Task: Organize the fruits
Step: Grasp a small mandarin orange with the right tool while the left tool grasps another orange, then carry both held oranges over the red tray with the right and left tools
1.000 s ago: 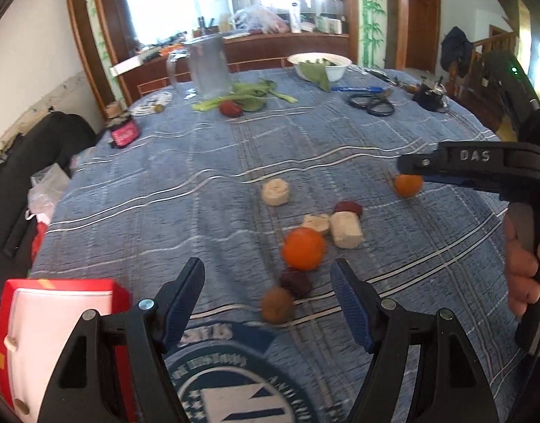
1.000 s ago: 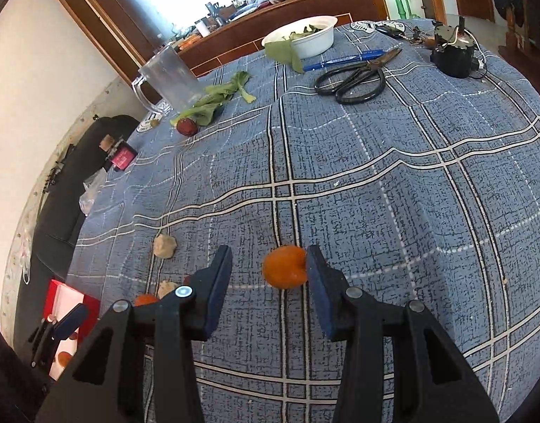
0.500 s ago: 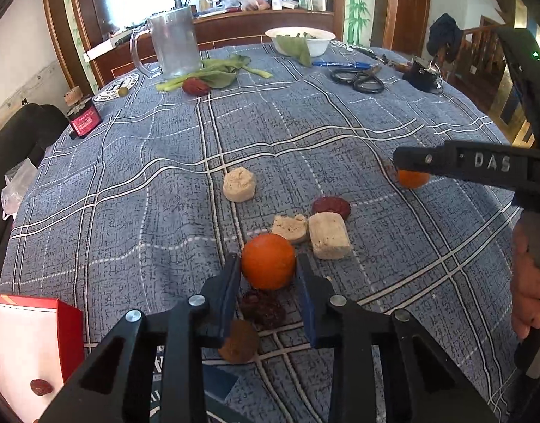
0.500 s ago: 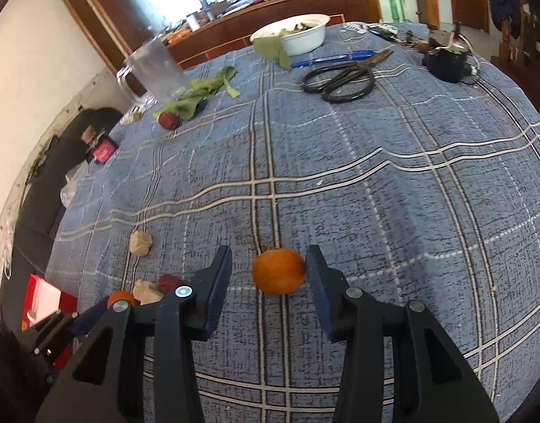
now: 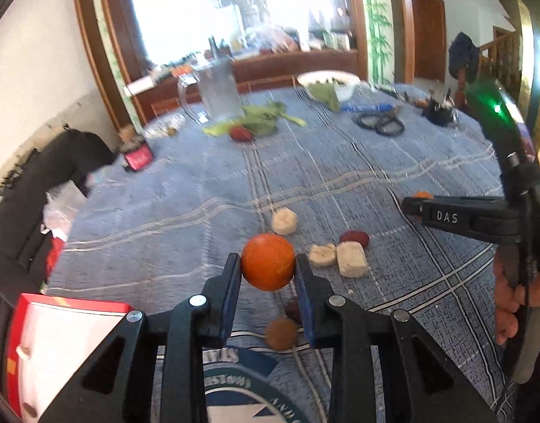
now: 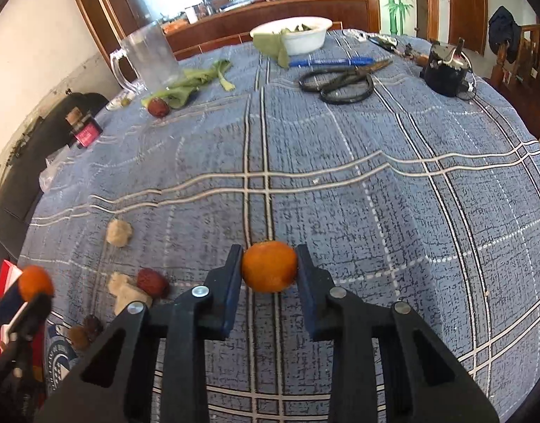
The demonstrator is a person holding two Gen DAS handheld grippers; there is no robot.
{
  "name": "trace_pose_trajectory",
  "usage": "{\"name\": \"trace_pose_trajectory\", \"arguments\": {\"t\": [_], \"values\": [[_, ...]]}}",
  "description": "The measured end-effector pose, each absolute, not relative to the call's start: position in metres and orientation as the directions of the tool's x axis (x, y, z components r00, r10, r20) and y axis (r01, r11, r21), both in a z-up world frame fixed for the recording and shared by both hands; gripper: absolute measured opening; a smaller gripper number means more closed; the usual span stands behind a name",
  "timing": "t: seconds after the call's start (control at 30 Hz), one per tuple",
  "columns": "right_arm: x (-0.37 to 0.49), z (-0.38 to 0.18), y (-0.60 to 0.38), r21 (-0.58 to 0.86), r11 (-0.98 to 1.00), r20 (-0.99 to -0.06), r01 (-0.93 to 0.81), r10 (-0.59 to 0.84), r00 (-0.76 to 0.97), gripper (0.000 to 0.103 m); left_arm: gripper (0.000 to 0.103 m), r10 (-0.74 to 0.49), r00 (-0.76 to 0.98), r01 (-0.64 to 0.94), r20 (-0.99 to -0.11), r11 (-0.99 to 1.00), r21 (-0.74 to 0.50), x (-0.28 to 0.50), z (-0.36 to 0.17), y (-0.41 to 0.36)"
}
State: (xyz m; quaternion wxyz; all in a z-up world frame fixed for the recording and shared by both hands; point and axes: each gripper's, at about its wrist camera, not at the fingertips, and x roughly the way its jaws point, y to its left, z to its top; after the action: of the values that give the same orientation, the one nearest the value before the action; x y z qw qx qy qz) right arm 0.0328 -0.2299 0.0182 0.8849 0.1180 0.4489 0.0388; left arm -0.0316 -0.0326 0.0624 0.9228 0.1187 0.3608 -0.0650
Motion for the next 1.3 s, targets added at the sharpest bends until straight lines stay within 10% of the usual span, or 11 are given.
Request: {"name": "trace_pose_trajectory", "arguments": {"t": [0.57, 1.3], "values": [[-0.017, 0.069, -0.168, 0.221, 0.941, -0.521, -0.258, 0.337, 0.784, 0.031, 0.030, 0.127, 0.826, -0.023, -0.549, 0.981, 0.192, -0.090, 0.109, 0.050], [-0.110, 0.070, 0.023, 0.296, 0.689, -0.580, -0.661, 0.680, 0.449, 0.032, 0.030, 0.327, 0.716, -0.301, -0.616, 0.942, 0.149, -0.134, 0.067, 0.210]]}}
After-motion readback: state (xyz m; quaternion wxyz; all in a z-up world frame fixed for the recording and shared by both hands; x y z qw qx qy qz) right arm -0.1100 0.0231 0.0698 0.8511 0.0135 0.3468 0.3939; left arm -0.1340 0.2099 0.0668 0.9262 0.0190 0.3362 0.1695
